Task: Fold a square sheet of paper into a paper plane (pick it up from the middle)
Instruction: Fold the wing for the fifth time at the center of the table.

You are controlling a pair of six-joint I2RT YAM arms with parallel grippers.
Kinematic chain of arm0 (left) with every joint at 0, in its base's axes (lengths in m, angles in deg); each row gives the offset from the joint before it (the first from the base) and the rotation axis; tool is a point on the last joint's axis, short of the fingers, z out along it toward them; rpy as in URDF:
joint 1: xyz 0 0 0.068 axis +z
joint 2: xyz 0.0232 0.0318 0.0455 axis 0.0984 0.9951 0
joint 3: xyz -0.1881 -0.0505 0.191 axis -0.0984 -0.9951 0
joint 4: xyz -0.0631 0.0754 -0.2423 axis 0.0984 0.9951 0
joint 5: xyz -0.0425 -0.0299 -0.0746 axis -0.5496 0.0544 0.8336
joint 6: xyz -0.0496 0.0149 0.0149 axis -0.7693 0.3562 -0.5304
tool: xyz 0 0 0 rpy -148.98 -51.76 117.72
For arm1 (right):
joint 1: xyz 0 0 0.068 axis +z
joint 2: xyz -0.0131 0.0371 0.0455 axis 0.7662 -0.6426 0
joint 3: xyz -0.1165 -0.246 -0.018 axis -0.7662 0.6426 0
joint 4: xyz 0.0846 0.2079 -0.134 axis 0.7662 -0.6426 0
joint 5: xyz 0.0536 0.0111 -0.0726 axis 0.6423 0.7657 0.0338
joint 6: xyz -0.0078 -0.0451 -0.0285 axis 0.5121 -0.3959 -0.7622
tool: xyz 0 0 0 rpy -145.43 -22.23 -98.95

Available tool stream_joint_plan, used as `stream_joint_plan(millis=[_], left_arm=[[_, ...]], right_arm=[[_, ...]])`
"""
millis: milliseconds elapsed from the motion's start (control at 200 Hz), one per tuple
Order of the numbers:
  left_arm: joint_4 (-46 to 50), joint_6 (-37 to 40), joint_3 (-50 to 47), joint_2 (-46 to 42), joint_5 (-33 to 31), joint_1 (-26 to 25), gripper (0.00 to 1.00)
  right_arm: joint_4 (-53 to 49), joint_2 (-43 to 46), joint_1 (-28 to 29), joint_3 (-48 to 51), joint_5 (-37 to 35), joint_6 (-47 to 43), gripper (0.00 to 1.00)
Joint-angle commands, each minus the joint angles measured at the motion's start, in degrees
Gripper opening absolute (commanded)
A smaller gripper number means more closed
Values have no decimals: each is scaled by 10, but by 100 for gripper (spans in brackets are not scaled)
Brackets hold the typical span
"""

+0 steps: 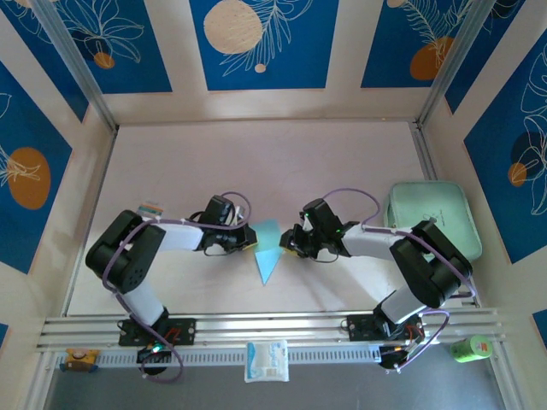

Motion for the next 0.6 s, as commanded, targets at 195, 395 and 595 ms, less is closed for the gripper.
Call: stream_joint_plan(millis=[195, 395, 595], left_arm=[[-27, -5, -23, 22, 18, 4, 9], [-31, -8, -23, 24, 20, 4, 8], [-31, -7, -21, 23, 23, 4, 8]], right_arm=[[8, -22, -23, 9, 39, -13, 33], [16, -40, -29, 4, 42, -7, 33], [61, -49, -31, 9, 63, 2, 32]])
